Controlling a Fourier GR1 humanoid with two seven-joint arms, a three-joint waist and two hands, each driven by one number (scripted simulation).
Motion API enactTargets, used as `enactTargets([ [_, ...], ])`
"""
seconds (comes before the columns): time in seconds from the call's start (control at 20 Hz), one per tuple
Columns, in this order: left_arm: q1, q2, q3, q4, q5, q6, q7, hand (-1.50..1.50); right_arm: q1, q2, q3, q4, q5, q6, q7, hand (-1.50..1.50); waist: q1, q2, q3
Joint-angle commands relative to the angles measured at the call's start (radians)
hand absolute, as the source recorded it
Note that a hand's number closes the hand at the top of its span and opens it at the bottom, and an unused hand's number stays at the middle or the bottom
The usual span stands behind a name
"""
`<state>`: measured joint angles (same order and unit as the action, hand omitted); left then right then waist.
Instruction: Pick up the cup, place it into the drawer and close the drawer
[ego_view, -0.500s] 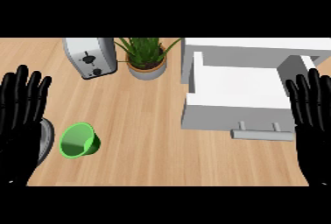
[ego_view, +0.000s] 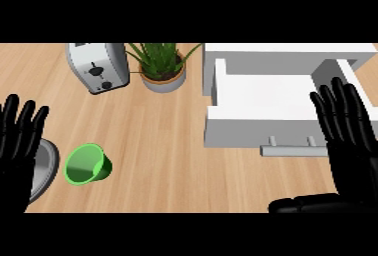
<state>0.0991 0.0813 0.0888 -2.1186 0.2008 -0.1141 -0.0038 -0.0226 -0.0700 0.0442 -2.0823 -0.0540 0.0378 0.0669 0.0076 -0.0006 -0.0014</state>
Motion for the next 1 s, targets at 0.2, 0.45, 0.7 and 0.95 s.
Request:
enactTargets([
  [0.2, 0.058, 0.004, 0.064, 0.047, 0.127, -0.080, -0.011, -1.50, -0.009, 0.010, -0.014, 0.080, -0.034, 0.035, -0.028, -1.50, -0.004, 0.000, 0.001],
  [0.45, -0.020, -0.001, 0.047, -0.002, 0.099, -0.016, 0.084, -1.50, -0.045, 0.004, -0.017, -0.027, -0.037, 0.010, 0.104, -1.50, -0.007, 0.000, 0.001],
  [0.7, -0.020, -0.026, 0.045, 0.137, 0.039, -0.033, -0.031, -1.50, -0.098, -0.003, -0.051, 0.076, -0.055, 0.038, 0.044, -1.50, -0.006, 0.000, 0.001],
  [0.95, 0.046, -0.042, 0.018, 0.018, 0.032, -0.001, 0.059, -1.50, -0.089, 0.011, -0.019, 0.033, -0.015, 0.012, 0.080, -1.50, -0.004, 0.000, 0.001],
])
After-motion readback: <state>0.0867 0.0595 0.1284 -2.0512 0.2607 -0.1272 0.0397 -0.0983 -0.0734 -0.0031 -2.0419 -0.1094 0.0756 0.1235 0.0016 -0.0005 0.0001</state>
